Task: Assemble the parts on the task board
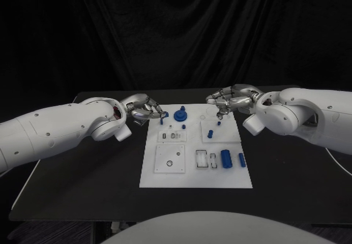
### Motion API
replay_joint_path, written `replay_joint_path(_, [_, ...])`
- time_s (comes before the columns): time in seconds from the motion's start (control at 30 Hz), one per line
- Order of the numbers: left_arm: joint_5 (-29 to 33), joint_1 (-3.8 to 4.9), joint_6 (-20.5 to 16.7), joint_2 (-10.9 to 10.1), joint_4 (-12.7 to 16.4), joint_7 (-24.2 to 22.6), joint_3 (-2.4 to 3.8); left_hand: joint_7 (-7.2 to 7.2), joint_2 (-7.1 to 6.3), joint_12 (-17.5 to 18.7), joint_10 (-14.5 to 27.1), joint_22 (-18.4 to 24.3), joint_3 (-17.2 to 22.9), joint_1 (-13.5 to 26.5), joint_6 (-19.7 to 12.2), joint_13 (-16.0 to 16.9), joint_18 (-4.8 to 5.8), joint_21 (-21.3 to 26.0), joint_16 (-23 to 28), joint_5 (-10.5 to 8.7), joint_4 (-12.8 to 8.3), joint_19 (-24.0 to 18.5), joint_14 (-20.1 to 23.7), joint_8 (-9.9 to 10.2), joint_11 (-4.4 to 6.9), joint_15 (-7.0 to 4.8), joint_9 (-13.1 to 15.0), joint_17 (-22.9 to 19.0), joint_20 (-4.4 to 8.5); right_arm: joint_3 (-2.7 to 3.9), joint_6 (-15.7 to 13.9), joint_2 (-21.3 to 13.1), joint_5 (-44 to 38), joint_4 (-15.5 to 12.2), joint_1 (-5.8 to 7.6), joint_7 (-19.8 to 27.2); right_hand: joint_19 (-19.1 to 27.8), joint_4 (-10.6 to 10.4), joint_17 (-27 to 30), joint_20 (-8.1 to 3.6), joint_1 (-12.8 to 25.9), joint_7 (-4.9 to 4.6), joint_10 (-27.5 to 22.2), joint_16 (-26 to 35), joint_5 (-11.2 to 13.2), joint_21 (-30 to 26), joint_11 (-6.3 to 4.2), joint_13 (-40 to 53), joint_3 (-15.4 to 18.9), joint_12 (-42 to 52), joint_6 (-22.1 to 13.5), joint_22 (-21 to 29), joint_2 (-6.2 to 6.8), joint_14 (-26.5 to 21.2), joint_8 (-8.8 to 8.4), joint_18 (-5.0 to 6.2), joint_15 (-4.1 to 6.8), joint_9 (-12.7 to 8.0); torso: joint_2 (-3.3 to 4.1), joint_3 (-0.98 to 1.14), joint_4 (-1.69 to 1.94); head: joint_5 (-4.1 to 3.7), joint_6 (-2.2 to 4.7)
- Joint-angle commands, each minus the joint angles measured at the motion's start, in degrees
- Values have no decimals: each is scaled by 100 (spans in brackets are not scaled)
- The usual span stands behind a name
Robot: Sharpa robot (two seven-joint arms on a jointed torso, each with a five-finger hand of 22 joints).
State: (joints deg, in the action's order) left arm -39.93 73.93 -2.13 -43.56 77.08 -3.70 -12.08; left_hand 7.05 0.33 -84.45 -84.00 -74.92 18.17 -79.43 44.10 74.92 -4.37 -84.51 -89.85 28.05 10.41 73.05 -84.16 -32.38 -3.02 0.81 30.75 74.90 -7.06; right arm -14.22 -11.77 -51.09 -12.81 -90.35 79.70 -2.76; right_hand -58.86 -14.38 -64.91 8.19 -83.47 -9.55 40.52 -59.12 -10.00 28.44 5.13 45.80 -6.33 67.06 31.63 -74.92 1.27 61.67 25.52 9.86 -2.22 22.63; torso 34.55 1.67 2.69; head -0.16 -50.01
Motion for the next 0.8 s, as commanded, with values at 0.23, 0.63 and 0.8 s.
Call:
replay_joint_path(0.23, [-311,44,658,74,-4,743,3,-20,-33,36,51,-248,351,16,-41,1129,74,-22,-15,-6,-314,77,-584,43,12,-44,92,1510,12,3,184,-12,-109,-67,13,-259,-7,-3,41,20,-85,-23,-22,-27,-63,28,11,-34,30,29,48,-121,-15,10,63,50,0,-34,106,77,-66,97,1])
replay_joint_path(0.63, [-398,52,1119,549,-331,1308,4,-15,-45,19,21,-300,403,86,-48,1136,90,-36,-15,-50,-303,199,-584,144,14,-53,128,1510,24,3,303,-82,-109,-132,10,-374,-3,-9,75,21,-116,-22,-22,-29,-86,32,10,-59,33,37,58,-120,-16,-11,99,50,1,-59,177,124,-71,104,1])
replay_joint_path(0.8, [-401,53,1203,656,-386,1496,4,-18,-42,16,14,-318,426,115,-39,1136,95,-39,-15,-72,-307,242,-584,183,17,-57,142,1510,28,3,326,-90,-109,-145,7,-398,-3,-10,87,21,-124,-22,-21,-26,-88,34,9,-66,34,39,63,-120,-17,-18,109,51,1,-65,165,113,-67,89,1])
